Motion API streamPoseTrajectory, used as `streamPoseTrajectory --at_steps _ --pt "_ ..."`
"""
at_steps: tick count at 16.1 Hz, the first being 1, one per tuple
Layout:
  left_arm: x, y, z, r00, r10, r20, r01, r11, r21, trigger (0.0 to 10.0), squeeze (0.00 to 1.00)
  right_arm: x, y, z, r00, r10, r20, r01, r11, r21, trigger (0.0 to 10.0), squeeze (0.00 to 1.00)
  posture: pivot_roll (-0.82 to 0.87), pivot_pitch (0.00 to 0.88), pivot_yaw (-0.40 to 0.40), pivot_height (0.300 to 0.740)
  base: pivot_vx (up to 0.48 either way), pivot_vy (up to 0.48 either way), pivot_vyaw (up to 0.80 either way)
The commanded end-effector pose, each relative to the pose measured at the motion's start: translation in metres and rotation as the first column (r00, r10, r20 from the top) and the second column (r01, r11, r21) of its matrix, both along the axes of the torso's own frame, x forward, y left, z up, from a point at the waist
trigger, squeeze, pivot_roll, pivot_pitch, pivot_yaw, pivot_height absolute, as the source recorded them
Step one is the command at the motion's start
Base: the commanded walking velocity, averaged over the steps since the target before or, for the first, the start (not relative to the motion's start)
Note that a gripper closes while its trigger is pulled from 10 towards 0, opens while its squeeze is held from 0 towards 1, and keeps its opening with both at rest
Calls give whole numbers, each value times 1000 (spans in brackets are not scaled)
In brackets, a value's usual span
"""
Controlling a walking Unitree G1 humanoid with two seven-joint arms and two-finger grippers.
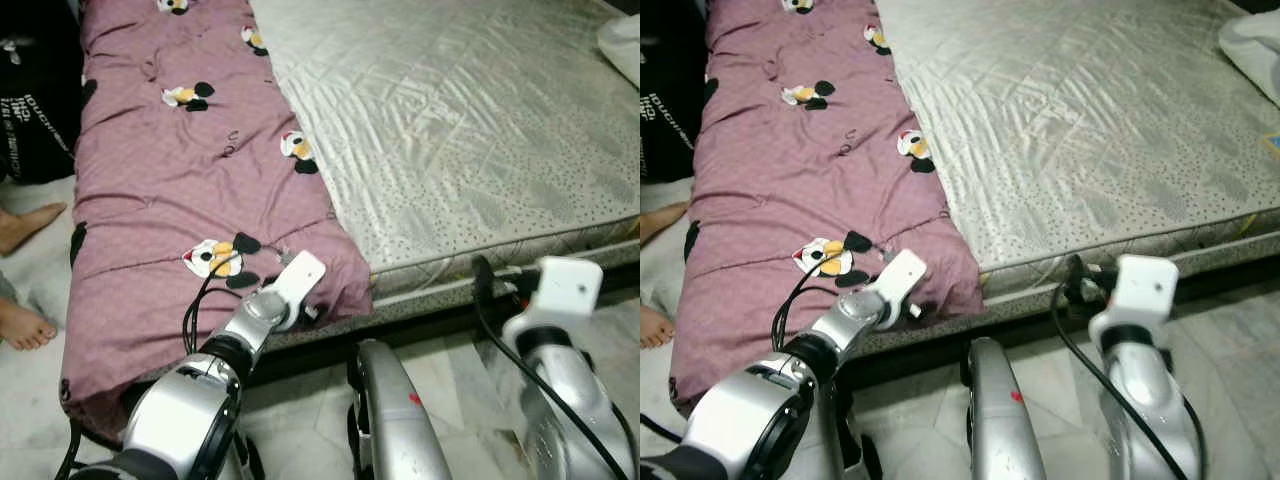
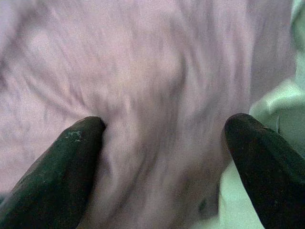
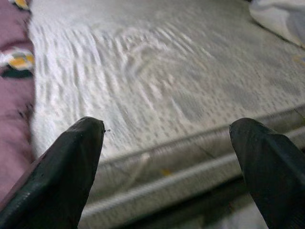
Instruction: Clean up the room
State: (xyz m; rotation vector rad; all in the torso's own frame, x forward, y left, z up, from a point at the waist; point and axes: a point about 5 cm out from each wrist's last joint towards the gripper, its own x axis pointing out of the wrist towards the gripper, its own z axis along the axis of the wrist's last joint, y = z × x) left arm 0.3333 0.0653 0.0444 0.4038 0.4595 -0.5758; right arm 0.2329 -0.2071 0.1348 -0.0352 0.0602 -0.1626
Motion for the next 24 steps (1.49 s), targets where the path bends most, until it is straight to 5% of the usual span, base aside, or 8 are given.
streamPoseTrajectory --at_steps 1,4,6,12,16,19,24 --pt "13 -5 25 991 15 133 -5 997 -74 10000 0 4 5 -2 1000 6 7 -6 1000 4 10000 0 -210 26 -10 568 0 0 0" --pt "18 4 52 942 103 320 -34 976 -215 10000 0 19 17 -5 998 45 32 -46 999 24 10000 0 -153 0 -17 568 0 0 0" --pt "8 19 69 882 231 411 -85 936 -342 10000 0 33 26 -7 996 81 48 -83 996 39 10000 0 -100 0 -24 568 0 0 0" --pt "-46 86 63 733 574 366 -373 788 -490 10000 0 50 47 -14 984 165 74 -169 984 60 10000 0 -19 0 -48 573 0 0 0" --pt "-47 94 76 763 508 400 -317 833 -454 10000 0 57 51 -14 982 164 94 -171 983 69 10000 0 -13 0 -57 621 0 0 0" --pt "-42 88 86 772 494 399 -291 834 -469 10000 0 59 49 -13 983 150 105 -158 985 67 10000 0 -13 0 -56 666 0 0 0" --pt "-54 83 78 772 511 379 -330 831 -447 10000 0 61 48 -11 983 140 117 -148 987 63 10000 0 -19 0 -49 731 0 0 0"
